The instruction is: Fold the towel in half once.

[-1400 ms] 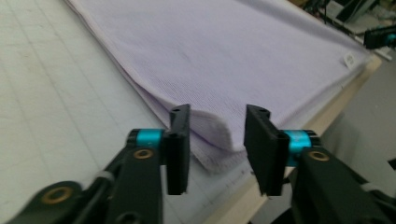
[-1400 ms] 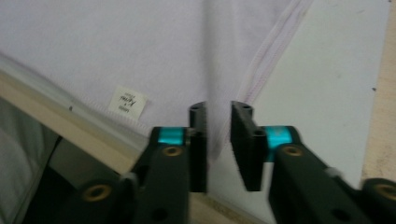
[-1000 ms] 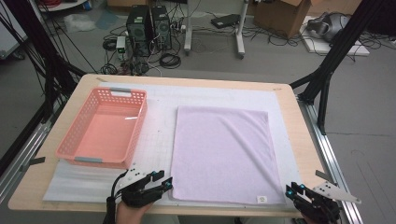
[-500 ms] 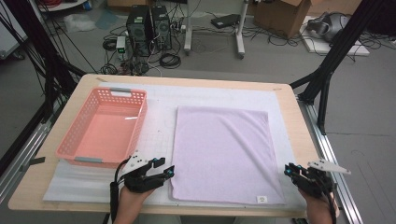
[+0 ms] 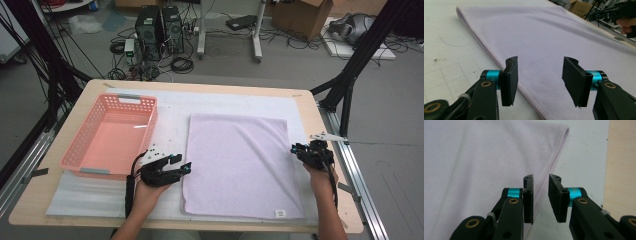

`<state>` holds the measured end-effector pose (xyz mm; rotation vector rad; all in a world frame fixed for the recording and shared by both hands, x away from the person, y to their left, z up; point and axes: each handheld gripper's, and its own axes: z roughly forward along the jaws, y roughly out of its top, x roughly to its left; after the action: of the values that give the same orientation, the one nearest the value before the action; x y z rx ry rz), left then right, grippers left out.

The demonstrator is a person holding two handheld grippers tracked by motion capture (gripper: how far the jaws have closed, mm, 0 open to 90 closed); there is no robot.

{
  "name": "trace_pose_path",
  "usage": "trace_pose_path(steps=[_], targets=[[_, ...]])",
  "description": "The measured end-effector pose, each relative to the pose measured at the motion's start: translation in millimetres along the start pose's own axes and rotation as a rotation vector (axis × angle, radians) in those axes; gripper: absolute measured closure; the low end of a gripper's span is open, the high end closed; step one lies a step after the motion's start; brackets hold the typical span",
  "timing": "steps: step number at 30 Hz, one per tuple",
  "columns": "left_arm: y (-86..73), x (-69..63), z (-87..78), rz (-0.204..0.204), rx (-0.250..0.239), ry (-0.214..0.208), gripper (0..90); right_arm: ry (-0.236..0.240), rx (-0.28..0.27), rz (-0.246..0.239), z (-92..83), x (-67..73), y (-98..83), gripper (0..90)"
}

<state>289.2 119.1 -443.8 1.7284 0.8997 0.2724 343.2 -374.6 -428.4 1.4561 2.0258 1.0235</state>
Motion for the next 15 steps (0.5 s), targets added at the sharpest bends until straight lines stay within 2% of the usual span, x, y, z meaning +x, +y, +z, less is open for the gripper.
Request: trace_pose_path(steps=[5, 8, 10, 11, 12, 15], targets=[[-2.4, -4.2, 0.6, 0.004, 0.009, -0.004, 46.8, 0.018, 0.043, 0.007, 26.0, -0.3, 5.2, 75.2], [-4.6, -5.6, -0.9, 0.001, 0.015, -0.005, 46.7, 0.025, 0.044, 0.020, 32.9, -0.5, 3.2, 84.9], [-5.6, -5.6, -0.9, -0.003, 0.017, -0.005, 46.7, -0.003, 0.043, -0.009, 32.9, 1.2, 4.3, 87.3], [-5.7, -5.0, -0.8, -0.001, 0.020, -0.005, 46.7, -0.042, 0.043, -0.030, 32.3, 2.0, 5.0, 87.6], [-5.7, -4.7, -0.8, 0.000, 0.020, -0.002, 46.7, -0.076, 0.034, -0.029, 30.9, 1.0, 5.4, 87.8], [-5.3, -4.1, -0.6, -0.005, 0.013, 0.004, 46.7, -0.128, 0.022, 0.018, 28.8, -4.8, 4.3, 87.8]])
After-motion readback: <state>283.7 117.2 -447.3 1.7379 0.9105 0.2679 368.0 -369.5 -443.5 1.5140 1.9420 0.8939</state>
